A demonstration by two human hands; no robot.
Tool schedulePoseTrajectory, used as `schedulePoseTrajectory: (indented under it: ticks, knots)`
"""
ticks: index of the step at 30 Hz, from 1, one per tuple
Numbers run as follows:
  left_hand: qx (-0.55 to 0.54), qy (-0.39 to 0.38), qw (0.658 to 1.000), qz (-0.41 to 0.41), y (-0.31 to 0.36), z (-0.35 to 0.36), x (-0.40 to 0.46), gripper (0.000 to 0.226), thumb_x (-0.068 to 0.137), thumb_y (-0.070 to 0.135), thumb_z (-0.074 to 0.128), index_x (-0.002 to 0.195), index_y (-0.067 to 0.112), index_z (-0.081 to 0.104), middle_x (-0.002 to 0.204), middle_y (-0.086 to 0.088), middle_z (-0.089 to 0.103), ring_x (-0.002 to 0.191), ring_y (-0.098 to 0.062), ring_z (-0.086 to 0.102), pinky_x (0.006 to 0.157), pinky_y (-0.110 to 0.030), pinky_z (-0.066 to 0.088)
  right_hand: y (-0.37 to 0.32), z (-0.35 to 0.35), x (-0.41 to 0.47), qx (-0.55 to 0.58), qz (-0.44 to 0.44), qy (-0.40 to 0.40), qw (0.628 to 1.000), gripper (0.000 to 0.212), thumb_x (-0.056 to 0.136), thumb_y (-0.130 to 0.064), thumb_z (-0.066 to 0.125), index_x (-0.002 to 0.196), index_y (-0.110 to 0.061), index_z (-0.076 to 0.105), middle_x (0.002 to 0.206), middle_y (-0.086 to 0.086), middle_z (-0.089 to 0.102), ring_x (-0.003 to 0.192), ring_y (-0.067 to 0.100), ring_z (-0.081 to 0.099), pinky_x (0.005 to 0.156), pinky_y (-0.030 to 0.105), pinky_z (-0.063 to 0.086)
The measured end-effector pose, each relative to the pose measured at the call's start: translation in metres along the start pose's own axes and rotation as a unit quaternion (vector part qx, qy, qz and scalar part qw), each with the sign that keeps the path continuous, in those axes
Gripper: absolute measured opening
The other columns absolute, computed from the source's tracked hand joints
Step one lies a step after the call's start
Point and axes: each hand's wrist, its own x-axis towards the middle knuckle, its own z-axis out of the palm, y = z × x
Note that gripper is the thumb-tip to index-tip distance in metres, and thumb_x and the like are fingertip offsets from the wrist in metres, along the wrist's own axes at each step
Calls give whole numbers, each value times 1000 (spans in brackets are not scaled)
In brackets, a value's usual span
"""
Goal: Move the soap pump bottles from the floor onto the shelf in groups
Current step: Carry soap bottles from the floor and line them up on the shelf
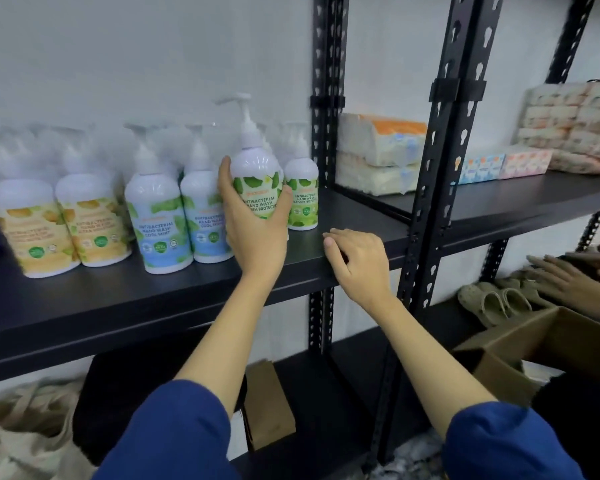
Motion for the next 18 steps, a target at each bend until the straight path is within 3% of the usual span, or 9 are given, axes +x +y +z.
schedulePoseTrajectory:
  ticks: [3, 6, 9, 14, 18]
  knots:
    - [27, -20, 999, -1, -13, 16, 7, 80, 76, 35, 76, 140, 13, 34, 137, -2, 48, 124, -20, 47, 101, -37, 42, 1, 6, -3, -5, 8, 41, 999, 46, 97, -38, 37, 92, -14, 75, 96, -1, 74, 96, 18, 67, 85, 37, 45]
    - [66, -41, 996, -36, -23, 25, 14, 77, 74, 40, 75, 134, 8, 38, 129, -7, 53, 120, -27, 47, 99, -47, 42, 2, 11, -4, 0, 8, 88, 996, 42, 95, -36, 41, 89, -15, 76, 93, -3, 74, 92, 16, 67, 85, 29, 40]
    - [70, -74, 993, -63, -29, 27, 19, 80, 74, 42, 75, 135, 9, 36, 130, -10, 48, 121, -28, 44, 101, -45, 40, 3, 14, -4, 8, 2, 121, 993, 39, 94, -33, 43, 86, -14, 76, 90, -3, 74, 88, 15, 68, 83, 29, 40]
    - [91, -168, 976, -101, -23, 26, 15, 83, 84, 45, 64, 146, 19, 15, 143, -12, 19, 135, -27, 20, 108, -39, 24, 0, 17, -4, 6, 0, 151, 989, 36, 93, -29, 45, 82, -13, 76, 85, -4, 74, 81, 15, 66, 81, 27, 37]
    - [91, -211, 968, -99, -25, 18, 16, 93, 82, 33, 71, 148, 20, 7, 144, -11, 17, 136, -25, 18, 111, -35, 19, 3, 13, -4, -1, -11, 138, 990, 35, 93, -29, 46, 84, -14, 76, 88, -5, 74, 82, 14, 65, 82, 24, 34]
